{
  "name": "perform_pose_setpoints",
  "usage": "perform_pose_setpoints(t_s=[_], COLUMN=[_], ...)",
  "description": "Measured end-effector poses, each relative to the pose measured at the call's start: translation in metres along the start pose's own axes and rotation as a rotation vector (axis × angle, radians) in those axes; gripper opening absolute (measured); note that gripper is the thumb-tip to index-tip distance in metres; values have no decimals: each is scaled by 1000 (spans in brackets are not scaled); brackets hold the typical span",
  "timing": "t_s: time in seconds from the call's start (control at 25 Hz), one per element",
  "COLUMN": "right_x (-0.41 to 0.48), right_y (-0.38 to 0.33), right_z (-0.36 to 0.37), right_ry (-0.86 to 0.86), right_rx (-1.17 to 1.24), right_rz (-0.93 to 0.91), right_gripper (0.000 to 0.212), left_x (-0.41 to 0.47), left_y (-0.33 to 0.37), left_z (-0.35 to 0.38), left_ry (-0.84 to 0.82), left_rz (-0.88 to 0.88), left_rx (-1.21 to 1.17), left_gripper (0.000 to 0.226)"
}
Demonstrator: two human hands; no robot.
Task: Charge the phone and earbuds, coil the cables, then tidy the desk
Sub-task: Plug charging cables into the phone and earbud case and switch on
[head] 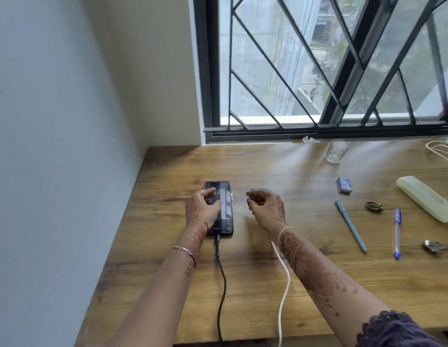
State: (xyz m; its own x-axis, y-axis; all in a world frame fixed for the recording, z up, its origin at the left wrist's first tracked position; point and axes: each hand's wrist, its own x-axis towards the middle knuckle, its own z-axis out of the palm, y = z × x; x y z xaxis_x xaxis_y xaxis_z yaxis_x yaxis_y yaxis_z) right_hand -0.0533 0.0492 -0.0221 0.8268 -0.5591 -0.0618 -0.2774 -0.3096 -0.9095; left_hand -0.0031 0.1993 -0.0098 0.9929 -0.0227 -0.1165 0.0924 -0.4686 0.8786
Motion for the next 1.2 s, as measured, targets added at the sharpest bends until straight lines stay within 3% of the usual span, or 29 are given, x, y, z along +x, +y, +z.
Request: perform_pose_setpoints(t_s=[0.16,0.32,0.44,0.6,0.72,0.84,1.0,1.2], right_x=[16,27,36,39,34,25,13,4], right_y=[16,46,56,63,66,65,61,54], right_z=[-28,-41,-41,-43,-49,-59,-70,-76], right_ry=[196,173,81,-24,-50,-113,-125,-117], right_rx=[-65,-318,-491,-505,-390,-69,179,275], right_rz=[21,118,70,-44,-137,-232,-216,-216], right_gripper=[13,25,33,34,42,49,46,44], left_x=[-2,-17,-15,-15,-24,-32,-47,-55], left_y=[25,31,34,33,27,20,17,25], left_z=[41,82,98,105,105,103,101,96], left_ry=[-154,-281,-189,-73,11,43,-6,-72], left_rz=[61,36,31,-22,-37,-30,-14,10], left_rx=[13,19,78,-25,-323,-590,-793,-953], left_gripper=[36,42,45,42,36,32,26,26])
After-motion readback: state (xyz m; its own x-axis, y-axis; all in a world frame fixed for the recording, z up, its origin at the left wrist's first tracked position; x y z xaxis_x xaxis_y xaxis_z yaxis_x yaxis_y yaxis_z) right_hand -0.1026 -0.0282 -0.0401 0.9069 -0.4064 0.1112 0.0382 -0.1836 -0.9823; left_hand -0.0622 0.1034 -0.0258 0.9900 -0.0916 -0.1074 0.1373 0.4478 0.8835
